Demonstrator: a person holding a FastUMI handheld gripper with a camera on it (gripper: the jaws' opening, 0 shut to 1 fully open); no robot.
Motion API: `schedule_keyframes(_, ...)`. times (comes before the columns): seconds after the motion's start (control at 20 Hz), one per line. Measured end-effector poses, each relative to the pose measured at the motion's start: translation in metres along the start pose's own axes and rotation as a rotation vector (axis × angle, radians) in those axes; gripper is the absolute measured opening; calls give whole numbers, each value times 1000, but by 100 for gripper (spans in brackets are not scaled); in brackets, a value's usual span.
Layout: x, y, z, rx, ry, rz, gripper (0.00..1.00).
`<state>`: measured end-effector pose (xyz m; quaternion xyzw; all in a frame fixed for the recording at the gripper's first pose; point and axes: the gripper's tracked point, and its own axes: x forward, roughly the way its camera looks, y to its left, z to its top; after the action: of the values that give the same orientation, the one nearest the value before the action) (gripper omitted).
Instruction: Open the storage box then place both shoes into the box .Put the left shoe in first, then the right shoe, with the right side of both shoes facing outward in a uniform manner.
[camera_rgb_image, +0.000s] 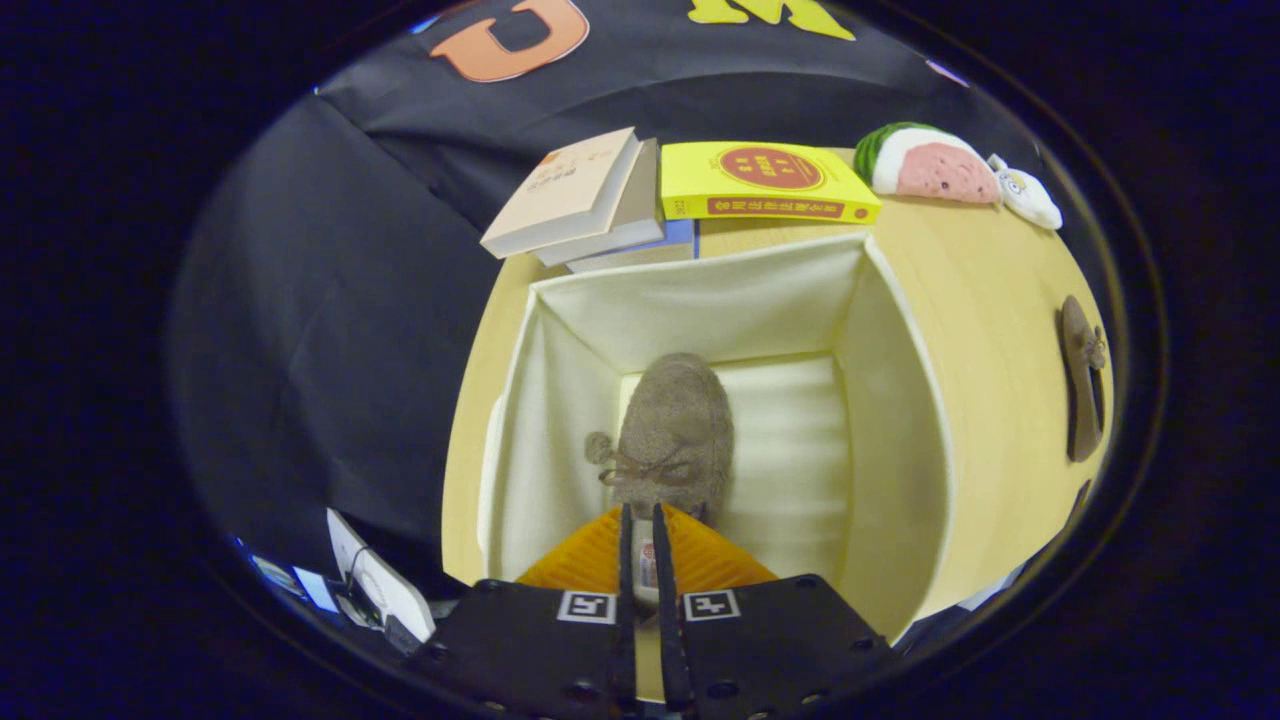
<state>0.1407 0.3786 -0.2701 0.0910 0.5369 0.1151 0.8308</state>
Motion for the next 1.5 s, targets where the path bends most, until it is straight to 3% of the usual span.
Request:
schedule_keyframes(0.3,-43,-10,8,-68,-32,1,71)
schedule_keyframes(0.4,-61,-21,16,-88,-60,-11,84)
schedule_keyframes(0.55,-91,-47,28,-116,-99,-48,95)
schedule_keyframes(1.0,-156,-178,59,-58,-171,-147,95)
schedule_keyframes(1.35,-158,-300,75,46,-162,-243,96)
schedule_keyframes(1.5,-156,-360,76,76,-143,-341,96)
